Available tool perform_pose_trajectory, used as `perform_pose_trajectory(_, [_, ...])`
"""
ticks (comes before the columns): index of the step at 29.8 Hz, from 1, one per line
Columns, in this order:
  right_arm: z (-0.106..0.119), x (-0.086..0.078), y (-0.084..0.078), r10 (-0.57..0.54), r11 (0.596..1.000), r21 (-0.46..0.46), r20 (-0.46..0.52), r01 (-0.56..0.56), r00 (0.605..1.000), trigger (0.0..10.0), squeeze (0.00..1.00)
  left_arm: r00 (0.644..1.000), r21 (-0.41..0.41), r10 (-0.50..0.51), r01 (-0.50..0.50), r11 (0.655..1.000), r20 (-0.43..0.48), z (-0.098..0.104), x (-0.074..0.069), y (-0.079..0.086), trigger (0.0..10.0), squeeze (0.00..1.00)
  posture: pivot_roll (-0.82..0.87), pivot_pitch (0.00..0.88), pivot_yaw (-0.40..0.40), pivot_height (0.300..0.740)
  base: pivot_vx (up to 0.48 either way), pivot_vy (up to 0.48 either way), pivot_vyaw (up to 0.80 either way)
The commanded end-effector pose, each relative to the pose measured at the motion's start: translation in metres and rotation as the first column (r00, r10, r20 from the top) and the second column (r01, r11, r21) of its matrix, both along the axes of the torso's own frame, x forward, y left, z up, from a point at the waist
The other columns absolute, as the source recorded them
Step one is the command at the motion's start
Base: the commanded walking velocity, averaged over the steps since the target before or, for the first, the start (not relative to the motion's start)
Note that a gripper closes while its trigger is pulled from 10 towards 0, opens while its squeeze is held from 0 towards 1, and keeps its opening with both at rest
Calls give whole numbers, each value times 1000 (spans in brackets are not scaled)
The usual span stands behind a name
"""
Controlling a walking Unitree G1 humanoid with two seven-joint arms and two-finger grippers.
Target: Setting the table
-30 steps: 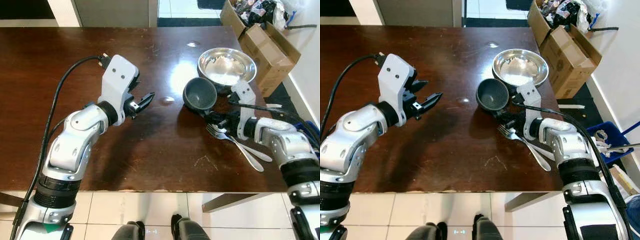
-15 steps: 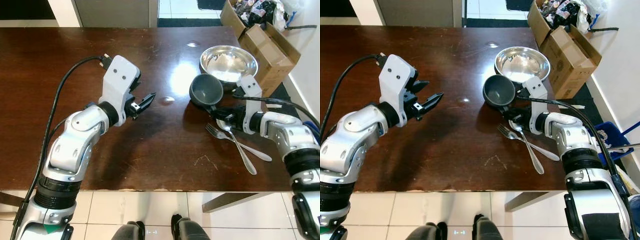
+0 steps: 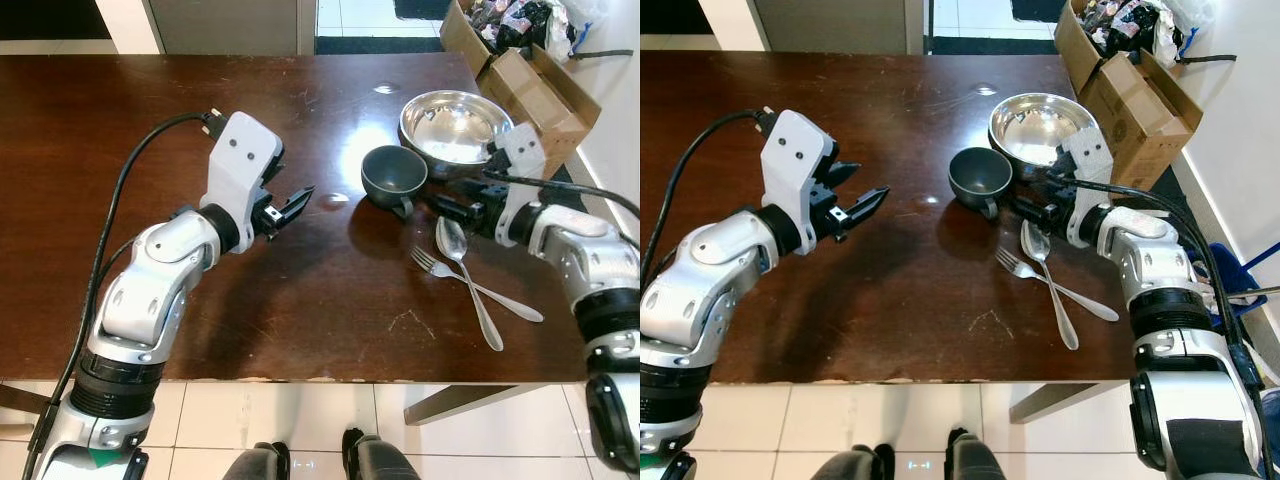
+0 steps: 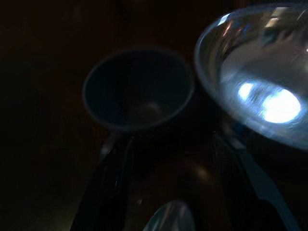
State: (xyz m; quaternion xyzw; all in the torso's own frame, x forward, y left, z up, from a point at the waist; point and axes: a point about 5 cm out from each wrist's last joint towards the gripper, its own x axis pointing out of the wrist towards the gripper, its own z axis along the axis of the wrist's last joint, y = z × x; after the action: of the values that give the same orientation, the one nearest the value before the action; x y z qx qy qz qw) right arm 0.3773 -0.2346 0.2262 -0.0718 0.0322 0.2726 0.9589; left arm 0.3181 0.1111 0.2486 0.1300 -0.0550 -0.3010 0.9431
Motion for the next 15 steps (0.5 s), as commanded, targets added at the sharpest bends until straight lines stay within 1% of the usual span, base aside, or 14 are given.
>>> perform_pose_trajectory(1, [10, -3, -1, 2, 1000, 15, 46, -3, 999, 10000, 0, 1000, 2, -11, 11, 1000, -14, -4, 0, -3, 10000, 0, -103, 130, 58, 740, 0, 0, 0])
perform_pose_trajectory(5, [27, -15, 13, 34, 996, 75, 133, -44, 991, 10000, 0, 1000, -5, 10, -10, 1000, -14, -6, -1, -2, 10000, 0, -105, 131, 56, 740, 0, 0, 0])
perform_pose_trajectory(6, [29, -20, 16, 19, 992, 122, 151, -38, 988, 10000, 0, 1000, -16, 27, -28, 999, -13, -8, -1, 0, 10000, 0, -101, 129, 52, 740, 0, 0, 0])
perform_pose_trajectory(7, [29, -20, 16, 19, 992, 122, 151, -38, 988, 10000, 0, 1000, -16, 27, -28, 999, -13, -8, -1, 0, 10000, 0, -101, 129, 52, 740, 0, 0, 0])
perform_pose_trajectory(8, [23, -32, 21, -22, 983, 181, 163, -8, 986, 10000, 0, 998, -47, 65, -65, 997, -12, -13, -3, 5, 10000, 0, -100, 127, 46, 740, 0, 0, 0])
perform_pose_trajectory(9, [19, -37, 23, -42, 980, 198, 163, 9, 986, 10000, 0, 997, -55, 77, -78, 995, -11, -15, -4, 7, 10000, 0, -100, 127, 46, 740, 0, 0, 0])
perform_pose_trajectory(10, [19, -37, 23, -42, 980, 198, 163, 9, 986, 10000, 0, 997, -55, 77, -78, 995, -11, -15, -4, 7, 10000, 0, -100, 127, 46, 740, 0, 0, 0])
perform_pose_trajectory(12, [10, -48, 27, -66, 977, 210, 164, 31, 984, 10000, 0, 994, -78, 108, -109, 991, -13, -19, -7, 9, 10000, 0, -101, 127, 44, 740, 0, 0, 0])
perform_pose_trajectory(14, [5, -60, 36, -92, 976, 213, 181, 52, 979, 10000, 0, 991, -89, 136, -136, 987, -15, -24, -10, 11, 10000, 0, -106, 129, 47, 740, 0, 0, 0])
perform_pose_trajectory(15, [5, -66, 41, -110, 968, 244, 197, 60, 974, 10000, 0, 989, -81, 144, -144, 986, -6, -26, -11, 12, 10000, 0, -110, 130, 48, 740, 0, 0, 0])
